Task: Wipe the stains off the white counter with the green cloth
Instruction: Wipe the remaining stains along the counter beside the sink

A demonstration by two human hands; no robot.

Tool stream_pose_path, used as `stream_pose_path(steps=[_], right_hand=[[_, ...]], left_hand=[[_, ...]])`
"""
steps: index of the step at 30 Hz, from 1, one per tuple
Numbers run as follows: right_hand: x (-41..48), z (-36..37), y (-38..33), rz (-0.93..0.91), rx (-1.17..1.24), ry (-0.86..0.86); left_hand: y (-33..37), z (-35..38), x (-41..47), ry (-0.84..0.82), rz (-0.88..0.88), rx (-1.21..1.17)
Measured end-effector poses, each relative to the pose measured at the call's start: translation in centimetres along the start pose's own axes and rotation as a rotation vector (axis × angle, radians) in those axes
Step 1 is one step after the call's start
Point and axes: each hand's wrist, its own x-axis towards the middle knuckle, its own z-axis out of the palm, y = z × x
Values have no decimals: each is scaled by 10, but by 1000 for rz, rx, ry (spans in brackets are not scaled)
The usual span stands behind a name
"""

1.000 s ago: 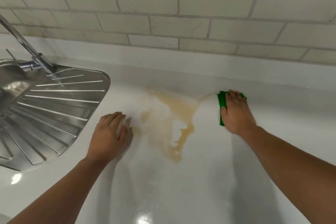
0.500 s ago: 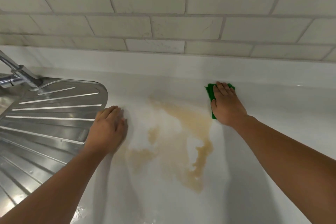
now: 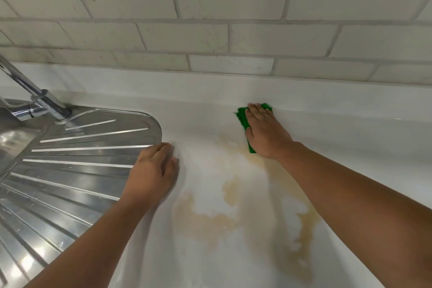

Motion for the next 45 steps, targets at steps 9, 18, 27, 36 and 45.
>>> stream_pose_path(steps=[9,18,27,36,45], right_hand=[[46,9,-60,-138,26,-14],[68,18,-112,-254,18,-56],[19,25,-156,-392,50,-60],[-65,33,-181,-476,113,-53],[-107,-25,-112,28,656,215]], left_hand=[[-22,-7,1,-10,-2,-58],[-53,-29,-12,58,-89,-28],[-57,-42,-24,60,-169,-11],[-24,-50,-46,121,-193,-86],[62,-6,-53,-127,-387,-53]])
